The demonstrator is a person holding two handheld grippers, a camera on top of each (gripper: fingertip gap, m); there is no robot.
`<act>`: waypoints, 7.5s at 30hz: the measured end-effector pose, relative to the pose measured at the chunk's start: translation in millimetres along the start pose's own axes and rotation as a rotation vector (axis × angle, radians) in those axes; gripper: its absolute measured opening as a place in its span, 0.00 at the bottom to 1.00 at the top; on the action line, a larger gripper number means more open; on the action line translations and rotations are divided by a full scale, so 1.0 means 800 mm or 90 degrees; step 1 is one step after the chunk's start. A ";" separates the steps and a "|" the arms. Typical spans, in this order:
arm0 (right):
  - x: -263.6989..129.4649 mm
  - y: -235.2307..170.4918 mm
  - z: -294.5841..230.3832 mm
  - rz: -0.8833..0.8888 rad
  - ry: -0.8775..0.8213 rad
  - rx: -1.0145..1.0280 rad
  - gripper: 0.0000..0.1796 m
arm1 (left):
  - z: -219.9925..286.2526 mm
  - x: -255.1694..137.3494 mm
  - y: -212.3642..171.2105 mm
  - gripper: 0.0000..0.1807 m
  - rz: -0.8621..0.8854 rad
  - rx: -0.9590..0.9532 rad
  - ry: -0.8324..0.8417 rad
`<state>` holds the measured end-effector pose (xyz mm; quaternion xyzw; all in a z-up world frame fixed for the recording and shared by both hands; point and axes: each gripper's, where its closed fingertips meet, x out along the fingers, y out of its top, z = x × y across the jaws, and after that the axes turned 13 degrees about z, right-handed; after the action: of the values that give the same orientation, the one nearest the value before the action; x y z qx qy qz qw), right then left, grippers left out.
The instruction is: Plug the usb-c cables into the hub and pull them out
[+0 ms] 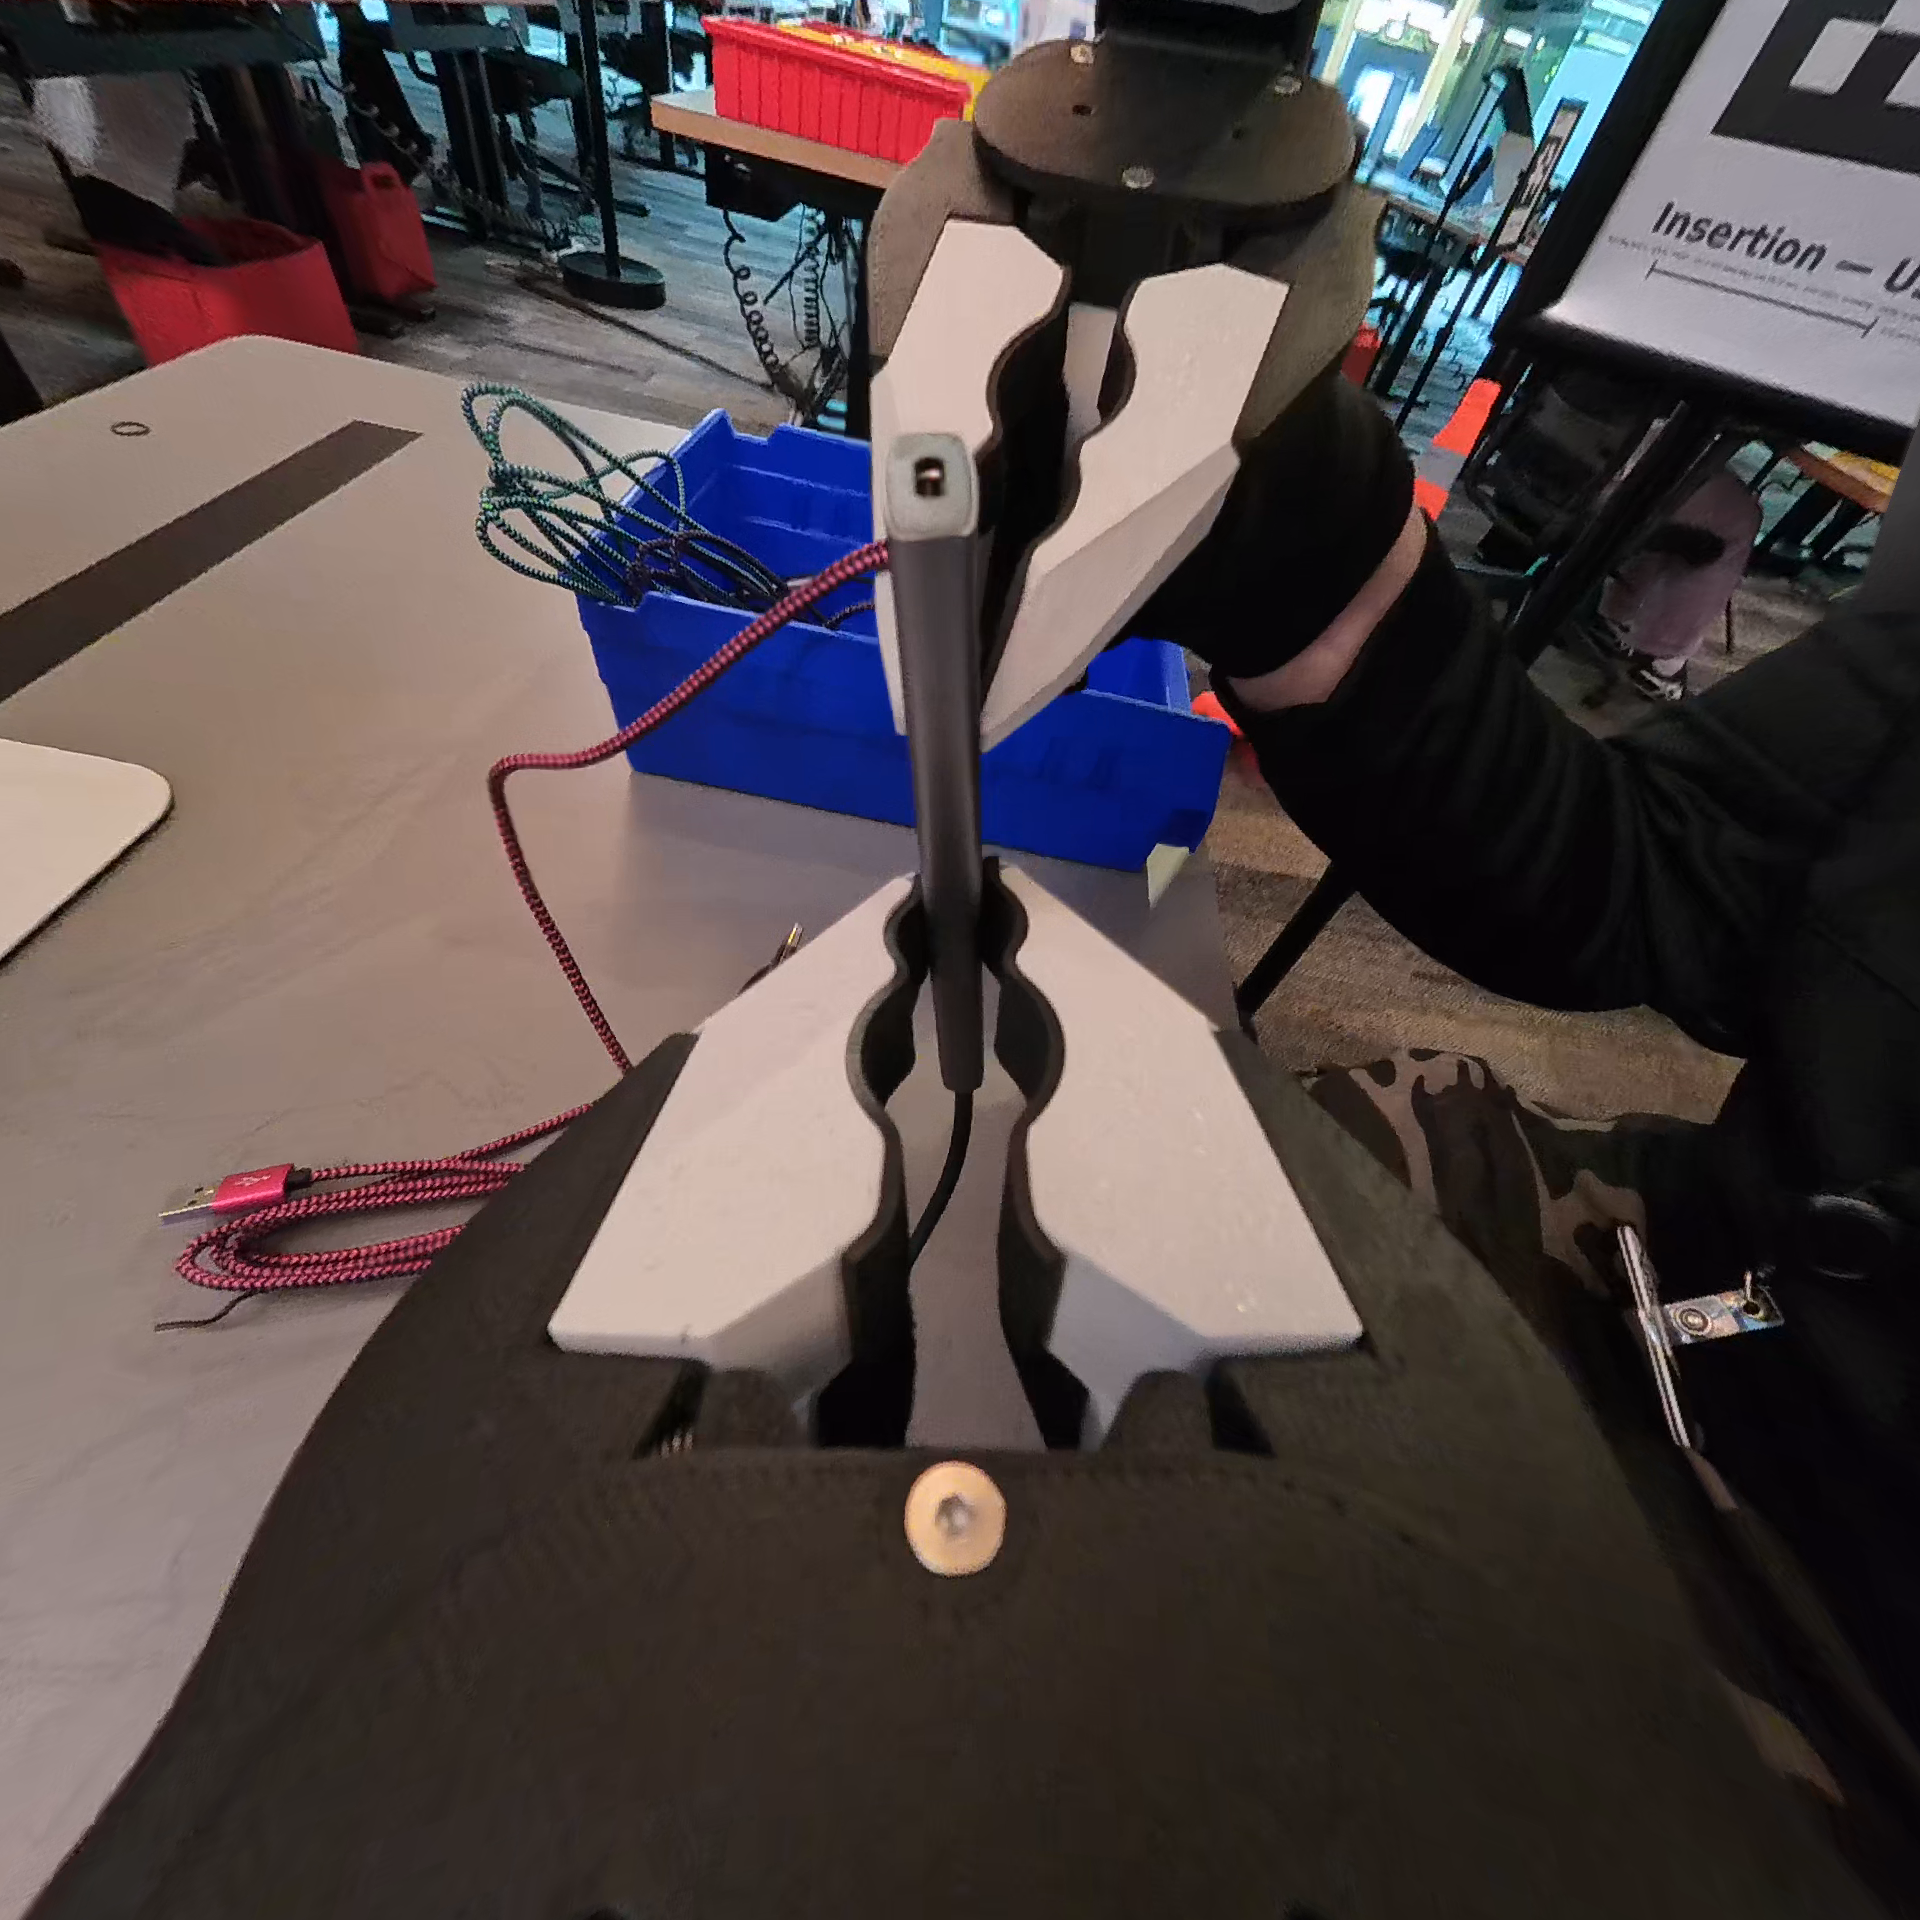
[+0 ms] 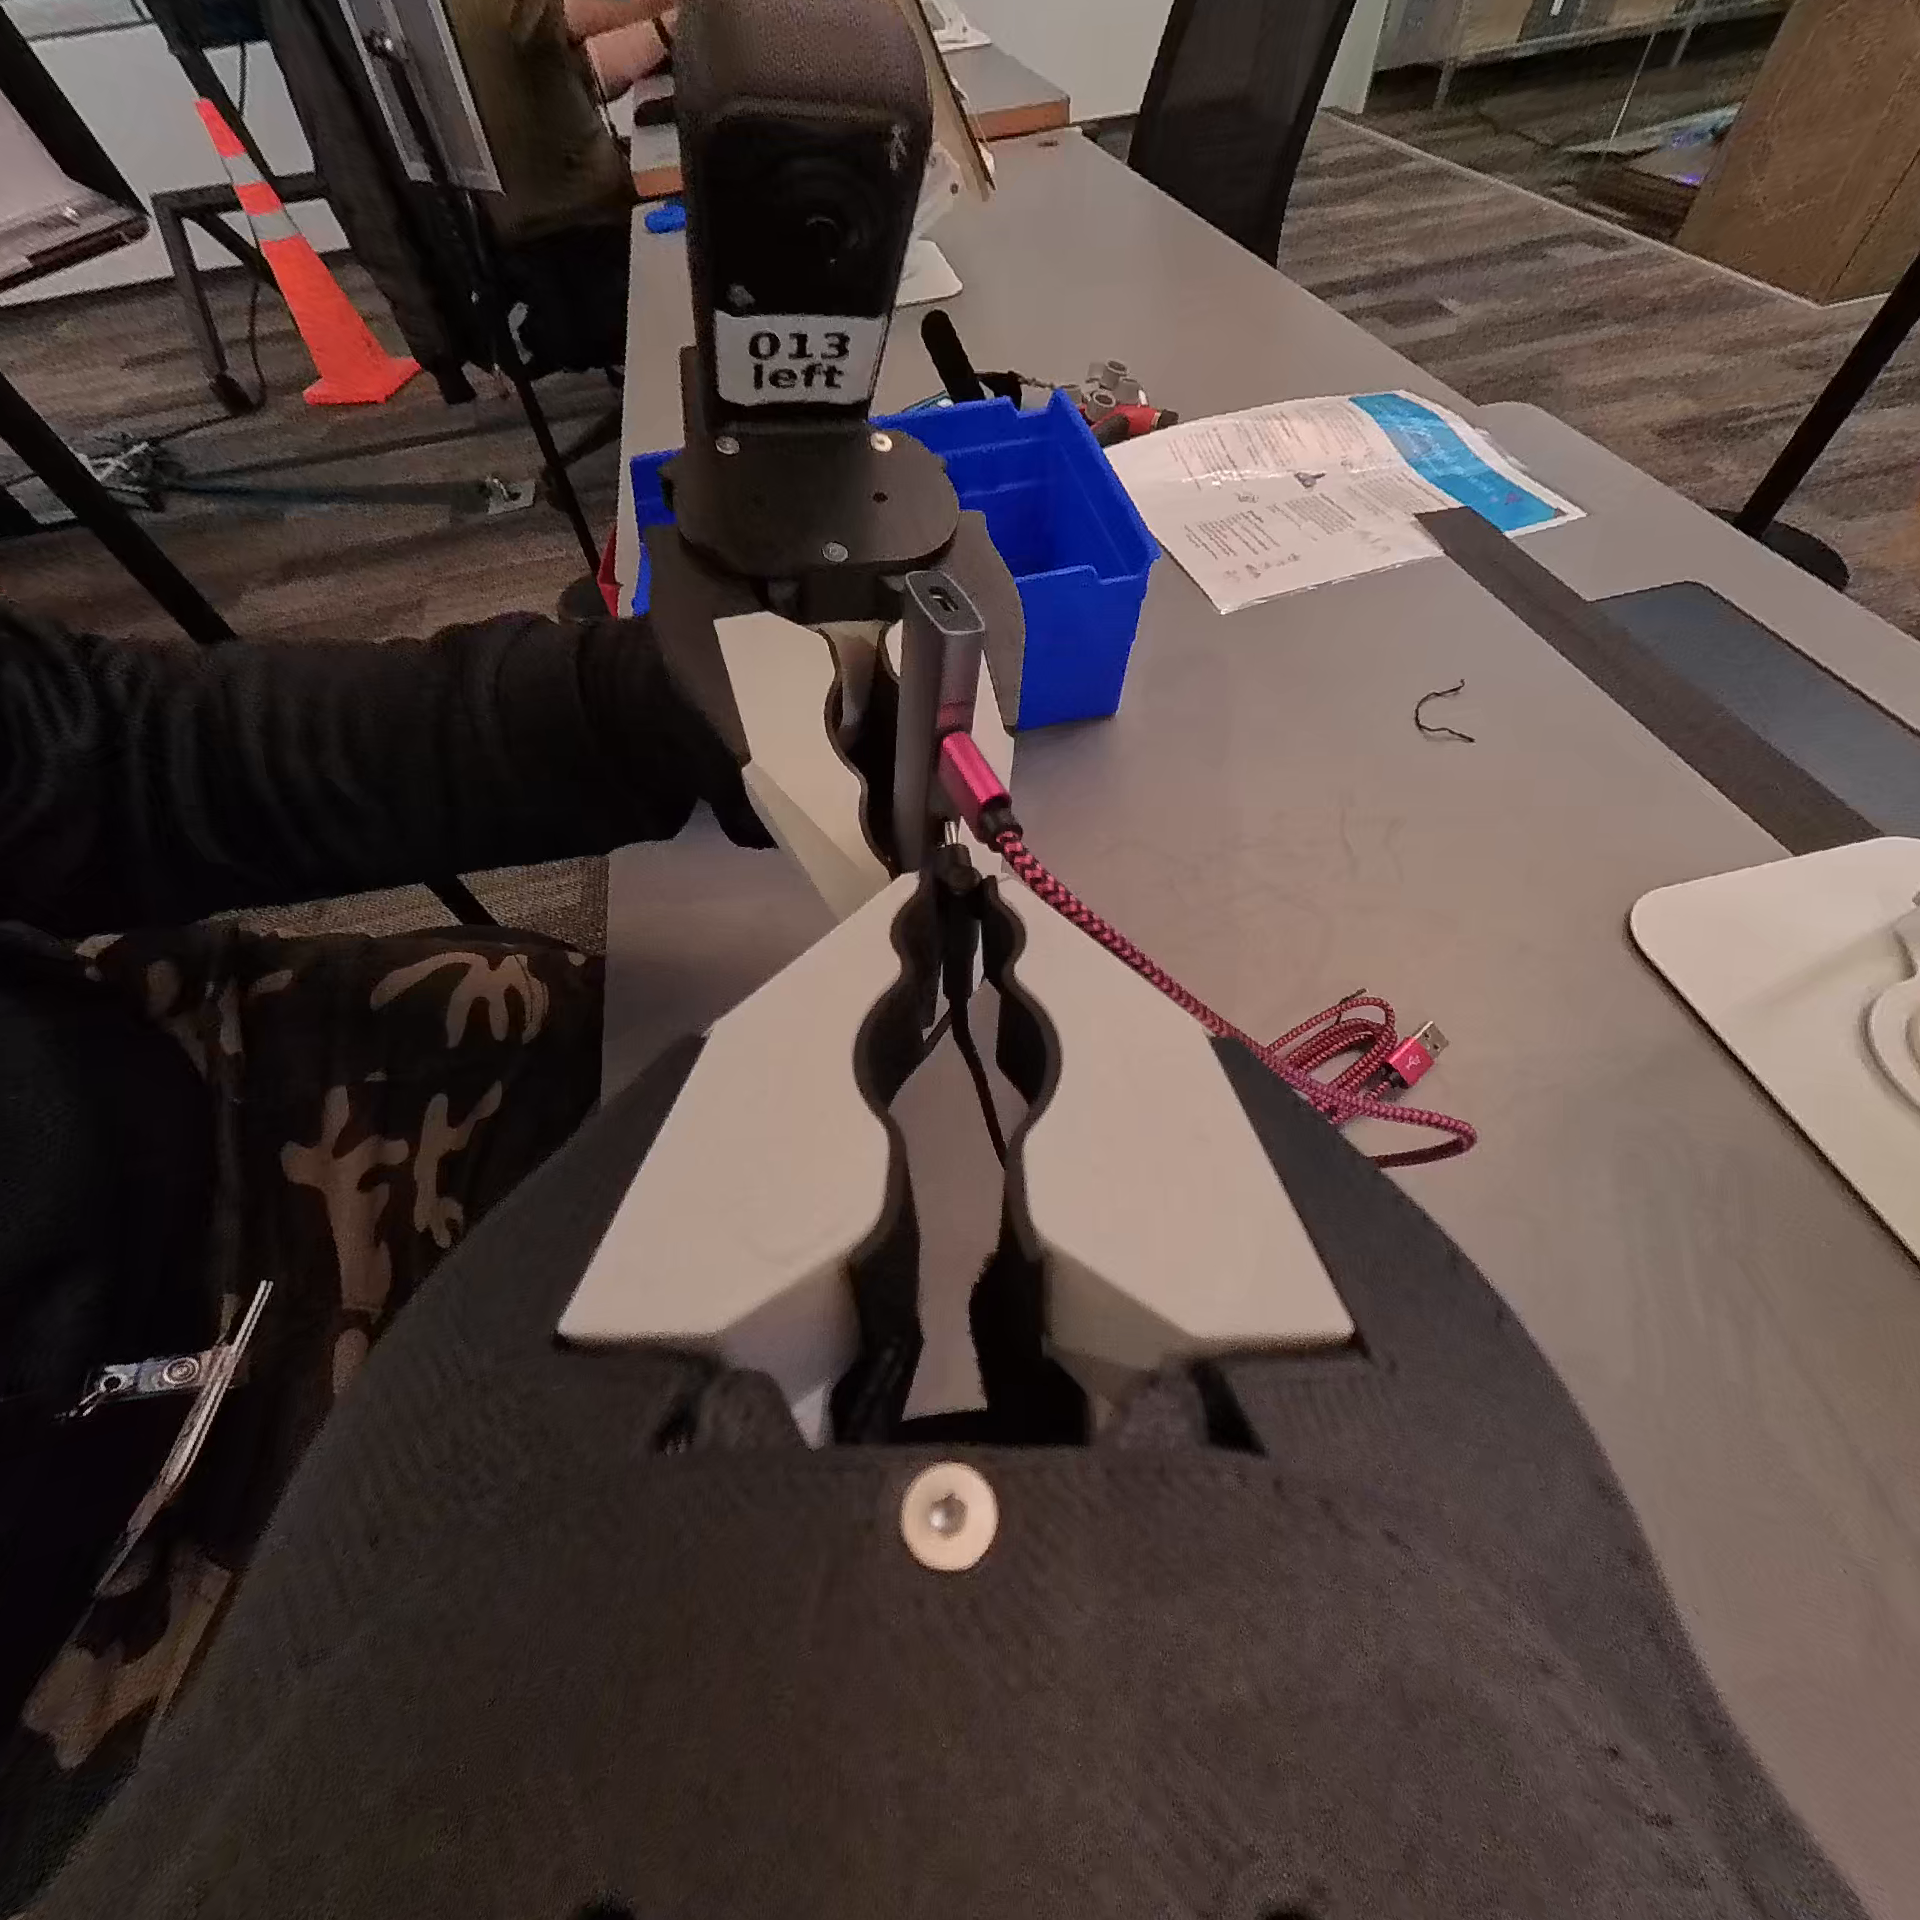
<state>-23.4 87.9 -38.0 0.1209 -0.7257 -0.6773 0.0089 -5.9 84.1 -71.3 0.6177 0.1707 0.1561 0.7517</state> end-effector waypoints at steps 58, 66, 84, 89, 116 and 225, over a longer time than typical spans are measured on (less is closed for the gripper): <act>0.011 -0.030 -0.005 -0.085 0.006 -0.098 0.03 | -0.024 0.013 -0.044 0.03 -0.390 0.207 0.122; 0.001 -0.006 0.001 0.040 0.039 -0.026 0.03 | -0.024 0.025 -0.015 0.05 -0.309 0.191 0.118; -0.013 0.018 0.002 0.129 0.061 0.035 0.03 | -0.003 -0.004 0.037 0.04 -0.127 0.098 0.064; -0.011 0.011 -0.001 0.070 0.036 -0.009 0.03 | -0.004 -0.007 0.027 0.03 -0.246 0.160 0.072; -0.020 0.009 -0.002 0.051 0.031 -0.051 0.00 | -0.007 0.006 0.008 0.04 -0.315 0.188 0.069; -0.292 -0.212 0.185 -0.432 -0.333 -0.074 0.03 | 0.016 -0.157 -0.031 0.27 -0.190 0.016 0.303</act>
<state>205.0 268.1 -182.5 0.1763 -0.5837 -0.6893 -0.3914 -111.5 11.9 -85.6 0.5409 0.4333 0.1822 0.6975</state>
